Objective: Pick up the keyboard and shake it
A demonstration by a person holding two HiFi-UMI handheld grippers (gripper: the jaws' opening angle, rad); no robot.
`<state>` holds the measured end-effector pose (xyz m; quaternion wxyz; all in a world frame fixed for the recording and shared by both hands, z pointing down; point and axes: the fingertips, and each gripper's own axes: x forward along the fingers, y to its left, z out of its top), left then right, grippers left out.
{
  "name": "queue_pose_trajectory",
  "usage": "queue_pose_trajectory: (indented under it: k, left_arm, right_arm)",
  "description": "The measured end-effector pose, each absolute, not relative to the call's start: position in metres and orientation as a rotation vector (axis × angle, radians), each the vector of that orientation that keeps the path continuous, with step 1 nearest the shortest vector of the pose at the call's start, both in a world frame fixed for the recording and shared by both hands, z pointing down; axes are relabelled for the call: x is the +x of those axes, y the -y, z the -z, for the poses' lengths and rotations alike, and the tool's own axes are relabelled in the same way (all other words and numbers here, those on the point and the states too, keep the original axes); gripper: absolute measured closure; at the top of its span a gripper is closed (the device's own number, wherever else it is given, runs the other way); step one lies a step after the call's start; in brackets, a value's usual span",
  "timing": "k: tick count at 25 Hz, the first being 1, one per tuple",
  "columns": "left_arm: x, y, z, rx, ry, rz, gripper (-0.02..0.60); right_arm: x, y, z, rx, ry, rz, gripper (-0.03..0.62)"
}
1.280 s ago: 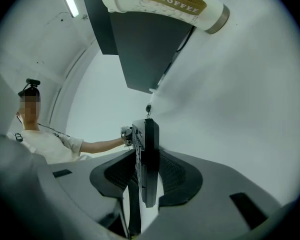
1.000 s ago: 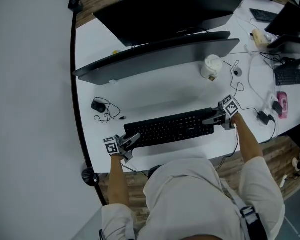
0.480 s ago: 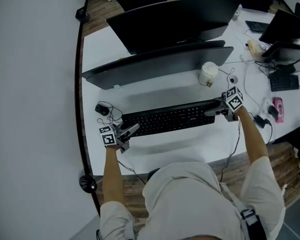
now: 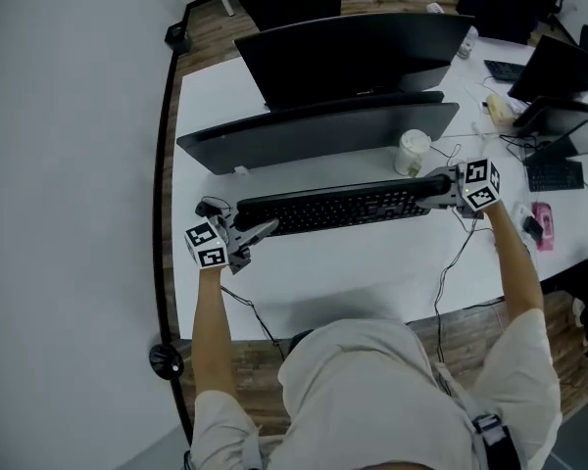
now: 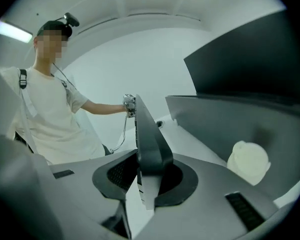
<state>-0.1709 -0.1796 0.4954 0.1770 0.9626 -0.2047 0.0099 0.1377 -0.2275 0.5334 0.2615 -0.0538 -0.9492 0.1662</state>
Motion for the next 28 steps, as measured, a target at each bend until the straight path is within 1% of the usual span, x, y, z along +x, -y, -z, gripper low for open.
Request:
queue_pose_trajectory:
  k: [4, 7, 9, 13, 15, 21, 26, 28]
  left_arm:
    - [-0.175, 0.183, -0.461, 2.887, 0.600, -0.067, 0.475]
    - [-0.172, 0.185, -0.433, 3.069, 0.725, -0.190, 0.448]
    - [-0.161, 0.178, -0.423, 3.221, 0.766, -0.443, 0.448]
    - [-0.154, 0.164, -0.453, 3.342, 0.712, -1.235, 0.460]
    - [-0.157, 0.166, -0.466, 3.333, 0.703, -1.429, 0.463]
    - [-0.174, 0.193, -0.449, 3.308, 1.105, -1.721, 0.467]
    - [-0.182, 0.206, -0.413, 3.275, 1.429, -1.840, 0.469]
    - [-0.186, 0.208, -0.404, 3.272, 1.511, -1.805, 0.472]
  right_arm:
    - [0.133, 0.237, -0.493, -0.069, 2.552, -0.156, 0.468]
    - [0.133, 0.245, -0.472, 0.002, 2.500, 0.076, 0.467]
    - [0.134, 0.249, -0.462, 0.042, 2.439, 0.236, 0.467]
    - [0.133, 0.257, -0.447, 0.129, 2.265, 0.556, 0.468]
    - [0.128, 0.261, -0.437, 0.171, 2.201, 0.688, 0.468]
    - [0.115, 0.269, -0.412, 0.354, 2.044, 1.045, 0.474]
    - [0.108, 0.263, -0.369, 0.557, 1.935, 1.267, 0.471]
    - [0.106, 0.256, -0.355, 0.590, 1.896, 1.333, 0.471]
